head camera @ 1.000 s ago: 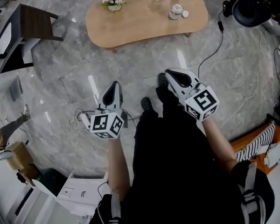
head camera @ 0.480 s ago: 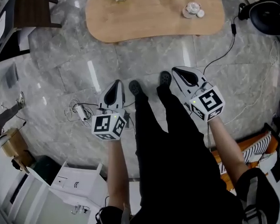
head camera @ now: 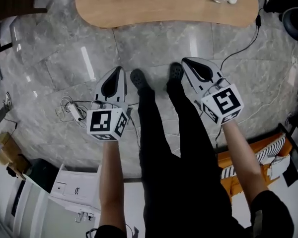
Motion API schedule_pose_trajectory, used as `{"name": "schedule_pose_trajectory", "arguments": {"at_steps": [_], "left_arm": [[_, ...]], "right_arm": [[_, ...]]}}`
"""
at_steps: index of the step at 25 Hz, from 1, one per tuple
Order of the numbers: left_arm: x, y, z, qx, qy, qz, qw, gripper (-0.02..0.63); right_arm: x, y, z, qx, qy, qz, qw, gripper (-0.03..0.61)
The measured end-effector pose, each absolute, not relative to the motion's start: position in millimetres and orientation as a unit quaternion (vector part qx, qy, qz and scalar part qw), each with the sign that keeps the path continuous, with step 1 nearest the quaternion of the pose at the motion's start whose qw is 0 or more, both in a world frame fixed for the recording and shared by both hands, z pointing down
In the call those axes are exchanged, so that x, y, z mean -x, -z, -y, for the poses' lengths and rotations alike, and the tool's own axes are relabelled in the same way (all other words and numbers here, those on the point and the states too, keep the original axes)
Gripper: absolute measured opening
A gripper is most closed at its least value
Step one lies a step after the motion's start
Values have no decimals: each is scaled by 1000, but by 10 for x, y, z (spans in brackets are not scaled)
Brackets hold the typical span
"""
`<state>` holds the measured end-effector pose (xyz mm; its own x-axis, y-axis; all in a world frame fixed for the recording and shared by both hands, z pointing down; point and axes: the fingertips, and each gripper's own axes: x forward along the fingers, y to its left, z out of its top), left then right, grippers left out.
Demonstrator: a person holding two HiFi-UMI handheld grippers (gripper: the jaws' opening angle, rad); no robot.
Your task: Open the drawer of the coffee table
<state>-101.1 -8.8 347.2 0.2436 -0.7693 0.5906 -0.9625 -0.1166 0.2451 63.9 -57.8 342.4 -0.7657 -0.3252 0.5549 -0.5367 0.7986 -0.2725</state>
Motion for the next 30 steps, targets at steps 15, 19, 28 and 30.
{"name": "schedule_pose_trajectory", "arguments": {"at_steps": [15, 19, 28, 30], "left_arm": [[1789, -5347, 50, -718, -159, 589, 334, 15], [1887, -5745, 58, -715, -170, 588, 337, 15], [2070, -6514, 91, -709, -170, 578, 365, 115], [2134, -6586, 161, -708, -165, 583, 364, 150]], "right_arm": [[-501, -5485, 624, -308, -238, 868, 307, 14], [-577, -5974, 735, -326, -242, 855, 324, 14], [-505, -6683, 1081, -358, -228, 843, 330, 83], [-510, -6773, 1209, -368, -221, 841, 329, 128]]}}
